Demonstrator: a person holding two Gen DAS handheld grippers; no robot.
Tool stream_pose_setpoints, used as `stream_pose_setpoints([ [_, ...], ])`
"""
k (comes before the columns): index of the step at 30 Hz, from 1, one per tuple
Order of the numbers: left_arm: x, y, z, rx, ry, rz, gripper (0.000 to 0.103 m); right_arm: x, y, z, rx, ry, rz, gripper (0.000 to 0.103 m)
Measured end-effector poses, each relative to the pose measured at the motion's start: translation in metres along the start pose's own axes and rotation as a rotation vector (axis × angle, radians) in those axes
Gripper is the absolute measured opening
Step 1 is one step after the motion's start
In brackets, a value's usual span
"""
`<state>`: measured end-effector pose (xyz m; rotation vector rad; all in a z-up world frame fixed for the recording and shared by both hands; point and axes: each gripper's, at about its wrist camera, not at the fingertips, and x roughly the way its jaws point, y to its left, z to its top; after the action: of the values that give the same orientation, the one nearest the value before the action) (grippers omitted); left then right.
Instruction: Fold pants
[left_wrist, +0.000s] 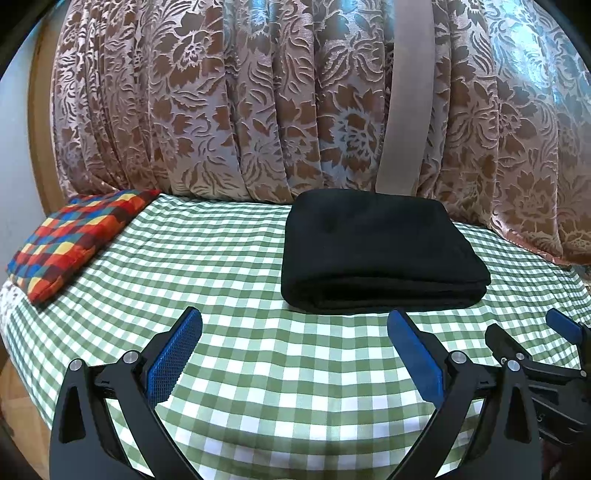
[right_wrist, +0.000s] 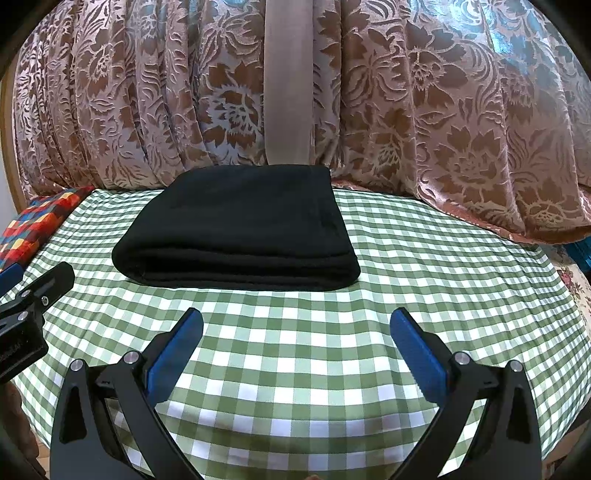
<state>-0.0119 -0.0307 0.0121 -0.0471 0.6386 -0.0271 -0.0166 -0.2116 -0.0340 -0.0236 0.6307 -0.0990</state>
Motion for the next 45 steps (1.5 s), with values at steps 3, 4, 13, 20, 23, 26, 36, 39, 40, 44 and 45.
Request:
stream_pose_setpoints([
  [3, -0.0008, 0.0000, -0.0004, -0.003, -0.001, 0.002, 0.099, -0.0003, 0.0016, -0.0004, -0.009, 0.001, -0.001, 0.101],
  [4, -0.0012, -0.0003, -0.0006, -0.004, -0.001, 0.002, 0.099, -0.0003, 0.0017, -0.0007, -0.007, 0.002, 0.002, 0.101],
  [13, -0.0041, 0.0010, -0.0017, -0.006, -0.005, 0.003, 0.099, -0.0039, 0.0033, -0.0013, -0.011, -0.008, 0.000, 0.101],
  [20, -0.0075, 0.0022, -0.0022, -0.004, -0.011, -0.002, 0.099, -0.0046, 0.0037, -0.0014, -0.014, -0.010, 0.000, 0.101],
  [23, -0.0076, 0.0021, -0.0022, -0.005, -0.011, -0.002, 0.099, -0.0046, 0.0037, -0.0015, -0.014, -0.010, 0.000, 0.101],
  [26, -0.0075, 0.0021, -0.0020, -0.004, -0.012, -0.003, 0.099, -0.0049, 0.0040, -0.0018, -0.012, -0.010, -0.002, 0.101],
  [36, -0.0096, 0.0030, -0.0039, -0.008, -0.015, -0.022, 0.099, -0.0055, 0.0053, -0.0013, -0.024, -0.011, -0.005, 0.101],
  [39, -0.0074, 0.0053, -0.0036, -0.008, -0.005, -0.025, 0.099, -0.0049, 0.0050, -0.0018, -0.022, -0.005, -0.002, 0.101],
  [40, -0.0063, 0.0057, -0.0035, -0.005, -0.002, -0.023, 0.099, -0.0038, 0.0037, -0.0017, -0.023, -0.003, -0.001, 0.101],
  [44, -0.0012, 0.0061, -0.0046, -0.009, 0.012, -0.008, 0.099, -0.0016, 0.0001, -0.0010, -0.023, -0.002, 0.005, 0.101],
  [45, 0.0002, 0.0063, -0.0046, -0.012, 0.017, -0.003, 0.099, -0.0005, -0.0007, -0.0010, -0.025, -0.004, 0.006, 0.101],
])
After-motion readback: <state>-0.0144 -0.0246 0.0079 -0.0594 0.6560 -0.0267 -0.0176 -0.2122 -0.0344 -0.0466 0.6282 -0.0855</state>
